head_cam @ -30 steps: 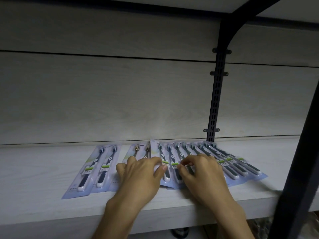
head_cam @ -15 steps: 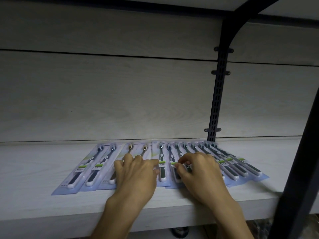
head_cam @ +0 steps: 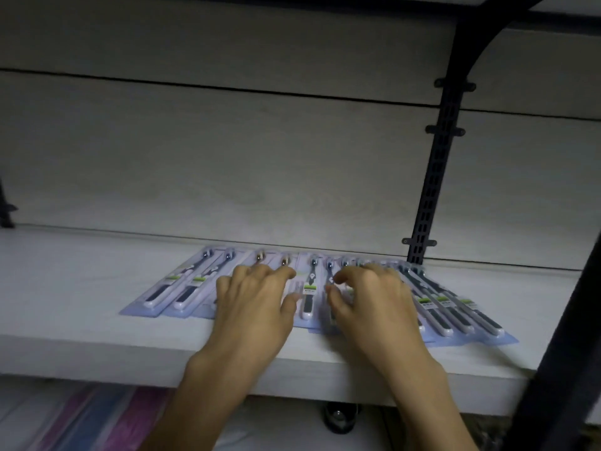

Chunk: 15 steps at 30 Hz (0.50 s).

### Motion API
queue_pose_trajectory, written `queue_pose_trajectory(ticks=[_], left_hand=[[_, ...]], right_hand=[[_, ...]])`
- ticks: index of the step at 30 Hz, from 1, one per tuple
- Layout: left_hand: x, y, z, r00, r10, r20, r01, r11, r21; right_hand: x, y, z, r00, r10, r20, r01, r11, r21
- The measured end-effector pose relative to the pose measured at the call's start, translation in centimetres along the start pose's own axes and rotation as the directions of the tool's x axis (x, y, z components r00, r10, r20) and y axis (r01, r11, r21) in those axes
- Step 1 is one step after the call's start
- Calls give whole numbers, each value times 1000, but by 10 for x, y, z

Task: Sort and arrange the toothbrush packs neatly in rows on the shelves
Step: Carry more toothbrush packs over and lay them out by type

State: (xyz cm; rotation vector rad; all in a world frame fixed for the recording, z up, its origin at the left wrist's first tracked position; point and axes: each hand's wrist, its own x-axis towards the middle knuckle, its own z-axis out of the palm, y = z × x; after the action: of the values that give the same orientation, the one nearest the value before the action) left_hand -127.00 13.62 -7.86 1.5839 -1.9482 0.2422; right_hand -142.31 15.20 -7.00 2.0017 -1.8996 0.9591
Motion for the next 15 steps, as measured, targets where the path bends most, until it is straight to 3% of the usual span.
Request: queue_pose_trajectory(ticks=[7, 15], left_hand=[[-32, -39, -22, 991, -73, -109, 76, 997, 27], [-69, -106, -74, 967, -142, -210, 161, 984, 73]], right_hand=[[-7, -38, 9, 991, -128, -48, 132, 987, 88], [-20, -126, 20, 967, -249, -58, 256, 950, 177]])
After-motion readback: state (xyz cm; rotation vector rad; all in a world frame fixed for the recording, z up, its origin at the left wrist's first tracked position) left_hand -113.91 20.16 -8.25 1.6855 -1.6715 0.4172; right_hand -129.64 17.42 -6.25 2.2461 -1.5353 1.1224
